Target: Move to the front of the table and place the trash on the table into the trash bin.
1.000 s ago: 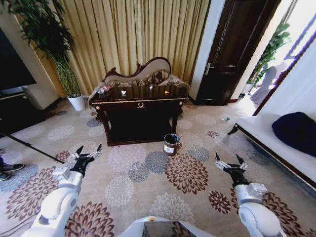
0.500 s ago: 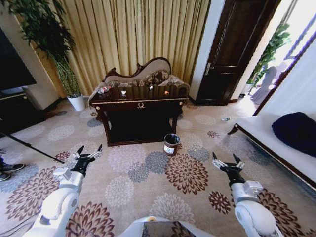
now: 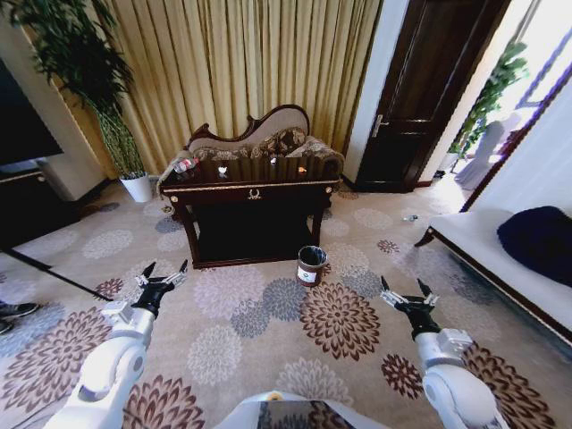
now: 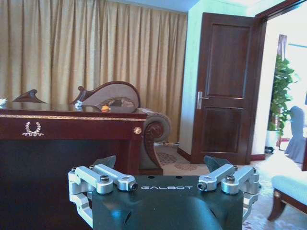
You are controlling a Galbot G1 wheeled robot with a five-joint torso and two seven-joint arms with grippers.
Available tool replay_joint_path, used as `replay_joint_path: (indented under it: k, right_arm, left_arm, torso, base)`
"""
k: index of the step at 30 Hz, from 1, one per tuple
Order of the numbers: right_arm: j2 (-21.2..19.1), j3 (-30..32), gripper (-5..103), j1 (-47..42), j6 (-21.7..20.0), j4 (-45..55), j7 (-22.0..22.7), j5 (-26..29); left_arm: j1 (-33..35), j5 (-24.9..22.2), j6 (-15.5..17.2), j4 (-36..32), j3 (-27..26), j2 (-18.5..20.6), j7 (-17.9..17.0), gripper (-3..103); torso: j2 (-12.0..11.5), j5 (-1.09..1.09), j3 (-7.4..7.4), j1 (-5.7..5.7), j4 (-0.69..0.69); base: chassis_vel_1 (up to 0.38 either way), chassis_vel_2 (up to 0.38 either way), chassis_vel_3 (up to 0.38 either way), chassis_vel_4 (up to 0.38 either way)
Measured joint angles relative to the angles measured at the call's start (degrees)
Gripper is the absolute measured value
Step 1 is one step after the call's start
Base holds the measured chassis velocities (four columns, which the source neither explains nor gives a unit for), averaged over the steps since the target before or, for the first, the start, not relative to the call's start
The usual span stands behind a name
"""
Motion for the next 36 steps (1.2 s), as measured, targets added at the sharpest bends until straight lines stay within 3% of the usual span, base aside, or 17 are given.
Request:
replay_joint_path:
  k: [36]
  right_arm:
    - [1.18,-2.64,100,-0.76,1.16,0.79,-3.05,-3.11]
  left_arm:
    - [-0.65,0.14,-1.02,0.93,0.14,-0.89,0.35,100]
  torso:
    - [0.01,-0.01,0.0,-0.01,0.0]
  base:
    - [-0.161,0.15,0.156,-0.159]
